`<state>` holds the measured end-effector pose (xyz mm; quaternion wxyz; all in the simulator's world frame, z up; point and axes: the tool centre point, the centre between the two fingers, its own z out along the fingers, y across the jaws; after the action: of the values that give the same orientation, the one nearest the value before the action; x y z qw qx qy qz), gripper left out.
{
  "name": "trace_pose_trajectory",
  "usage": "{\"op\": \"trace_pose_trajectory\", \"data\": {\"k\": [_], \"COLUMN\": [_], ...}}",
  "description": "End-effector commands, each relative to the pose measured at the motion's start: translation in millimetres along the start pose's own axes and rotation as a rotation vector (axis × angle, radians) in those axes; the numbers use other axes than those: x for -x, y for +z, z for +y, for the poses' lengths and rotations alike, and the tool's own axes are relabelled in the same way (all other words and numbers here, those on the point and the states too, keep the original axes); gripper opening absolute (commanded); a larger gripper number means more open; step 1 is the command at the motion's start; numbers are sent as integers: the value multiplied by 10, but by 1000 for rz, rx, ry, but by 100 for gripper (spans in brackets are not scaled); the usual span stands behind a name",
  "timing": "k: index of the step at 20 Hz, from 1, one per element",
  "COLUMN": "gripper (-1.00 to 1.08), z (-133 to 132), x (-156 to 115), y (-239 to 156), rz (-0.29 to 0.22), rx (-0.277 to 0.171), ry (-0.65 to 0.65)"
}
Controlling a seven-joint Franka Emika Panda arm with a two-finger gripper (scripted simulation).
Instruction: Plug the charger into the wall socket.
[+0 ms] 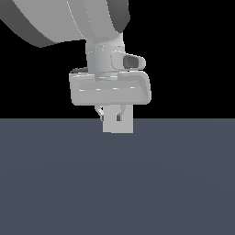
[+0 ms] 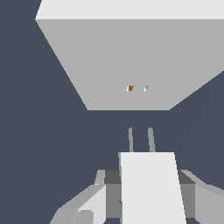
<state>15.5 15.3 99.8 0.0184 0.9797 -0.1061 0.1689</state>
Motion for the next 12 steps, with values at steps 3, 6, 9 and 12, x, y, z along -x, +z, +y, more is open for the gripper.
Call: {"op": "trace_pose_trajectory", "data": {"k": [3, 6, 9, 12], "gripper": [-100, -100, -100, -100], "z": [2, 3, 3, 3], "x": [-59, -140, -251, -352], "y": [19, 48, 87, 123], "rz": [0, 0, 0, 0], "rx": [0, 0, 0, 0], "ry": [0, 0, 0, 0]}}
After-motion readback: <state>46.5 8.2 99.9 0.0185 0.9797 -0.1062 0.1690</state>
